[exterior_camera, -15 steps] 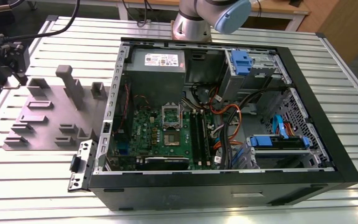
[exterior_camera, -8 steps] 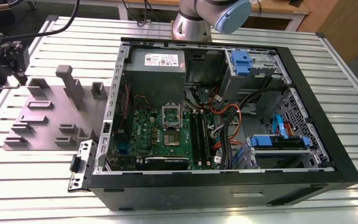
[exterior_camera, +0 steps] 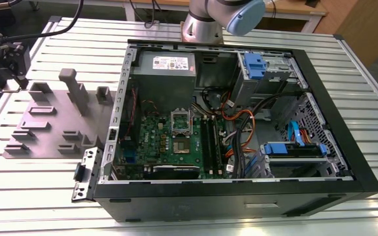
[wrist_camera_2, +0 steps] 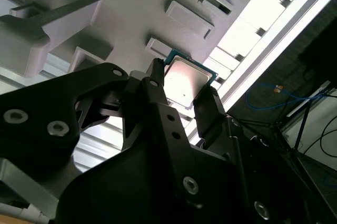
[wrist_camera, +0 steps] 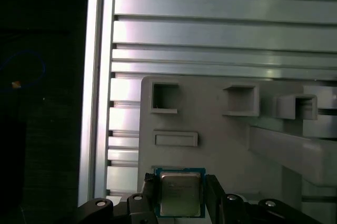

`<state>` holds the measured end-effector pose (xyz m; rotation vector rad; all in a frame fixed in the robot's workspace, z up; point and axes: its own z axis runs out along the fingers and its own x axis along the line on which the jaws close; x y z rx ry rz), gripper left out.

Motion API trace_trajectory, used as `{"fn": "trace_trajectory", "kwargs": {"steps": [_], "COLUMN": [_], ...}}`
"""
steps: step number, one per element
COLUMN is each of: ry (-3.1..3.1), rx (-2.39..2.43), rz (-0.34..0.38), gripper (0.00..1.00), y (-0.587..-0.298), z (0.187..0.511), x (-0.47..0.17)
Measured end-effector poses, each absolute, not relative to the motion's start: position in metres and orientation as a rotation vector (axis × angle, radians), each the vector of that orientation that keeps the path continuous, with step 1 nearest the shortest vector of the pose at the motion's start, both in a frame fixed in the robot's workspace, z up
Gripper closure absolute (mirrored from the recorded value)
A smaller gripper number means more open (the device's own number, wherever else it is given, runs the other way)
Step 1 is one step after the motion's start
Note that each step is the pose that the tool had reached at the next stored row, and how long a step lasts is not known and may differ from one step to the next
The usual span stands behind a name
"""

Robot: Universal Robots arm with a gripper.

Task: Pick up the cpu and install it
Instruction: 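Pick up the cpu and move it towards the insertion slot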

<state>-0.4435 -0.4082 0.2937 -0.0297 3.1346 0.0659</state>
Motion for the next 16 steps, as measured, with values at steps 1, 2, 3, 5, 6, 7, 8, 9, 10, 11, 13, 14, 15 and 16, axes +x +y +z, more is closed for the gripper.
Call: {"fn": "trace_trajectory", "kwargs": {"steps": [1,2,3,5,6,7,8,9,10,11,13,14,15,16], "ry": [3.135,3.135,3.135,3.135,3.135,3.135,3.135,3.135,3.135,3.135,3.135,3.135,3.135,3.135], "rx": [-0.030,-0.030,-0.030,-0.030,-0.030,-0.030,-0.030,-0.030,-0.030,-0.030,-0.030,-0.030,-0.030,-0.030], "rz": [0.066,0.066,0.063,0.063,0.063,0.063,0.063,0.063,0.063,0.063,0.063,0.063,0.063,0.063], "gripper": [0.53,0.53,0.53,0.53,0.53,0.53,0.53,0.53,0.53,0.53,0.53,0.53,0.53,0.53], "y": [-0.4082,-0.4082,-0.4082,-0.4082,-0.4082,-0.4082,-0.4082,-0.4082,-0.4082,-0.4082,-0.4082,-0.4082,-0.4082,-0.4082], "z": [0.2939,0.2941,0.2945,0.2953,0.2955,0.2959,0.2962,0.2966,0.2970,0.2973,0.2978,0.2980,0.2983,0.2985], "x": [-0.4435,-0.4435,-0.4435,-0.4435,-0.4435,-0.4435,-0.4435,-0.4435,-0.4435,-0.4435,-0.4435,-0.4435,-0.4435,-0.4435]}}
